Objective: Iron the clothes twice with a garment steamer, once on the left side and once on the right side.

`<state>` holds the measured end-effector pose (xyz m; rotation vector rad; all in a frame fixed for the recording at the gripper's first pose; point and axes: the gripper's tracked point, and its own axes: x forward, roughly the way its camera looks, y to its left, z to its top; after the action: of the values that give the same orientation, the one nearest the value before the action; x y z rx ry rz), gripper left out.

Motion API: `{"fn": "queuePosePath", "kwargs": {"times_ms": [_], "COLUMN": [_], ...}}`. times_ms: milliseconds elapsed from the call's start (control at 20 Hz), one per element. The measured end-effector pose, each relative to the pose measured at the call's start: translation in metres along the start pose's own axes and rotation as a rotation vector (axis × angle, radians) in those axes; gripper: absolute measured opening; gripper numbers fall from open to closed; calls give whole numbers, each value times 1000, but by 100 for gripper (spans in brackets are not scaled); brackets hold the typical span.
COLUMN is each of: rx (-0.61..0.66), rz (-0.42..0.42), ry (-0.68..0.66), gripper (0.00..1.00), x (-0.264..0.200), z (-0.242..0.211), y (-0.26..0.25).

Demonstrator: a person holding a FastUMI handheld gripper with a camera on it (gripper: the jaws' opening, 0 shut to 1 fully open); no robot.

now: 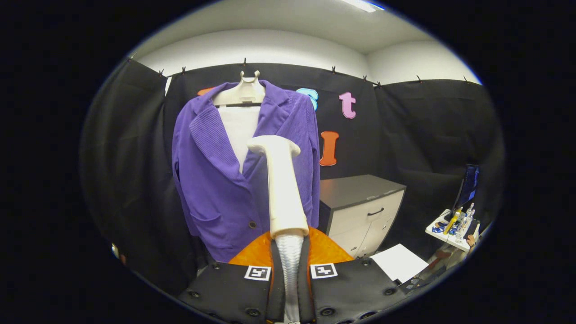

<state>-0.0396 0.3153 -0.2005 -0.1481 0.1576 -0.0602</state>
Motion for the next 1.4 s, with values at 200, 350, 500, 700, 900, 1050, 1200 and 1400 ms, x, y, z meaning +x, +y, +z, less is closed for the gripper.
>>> {"fn": "queuePosePath", "kwargs": {"times_ms": [200,350,500,700,900,1050,1200,1400], "rx": [9,21,23,1,-23,-45,-75,-86], "rz": [42,61,85,115,132,139,146,150], "ry": [-52,-71,-87,-90,-66,-30,16,63], "gripper": [19,19,19,19,19,19,19,19], "x": [0,-1,-1,-2,5,8,11,11], "z": [31,44,53,50,35,16,-10,-36], "y": [31,53,75,98,114,123,126,123]}}
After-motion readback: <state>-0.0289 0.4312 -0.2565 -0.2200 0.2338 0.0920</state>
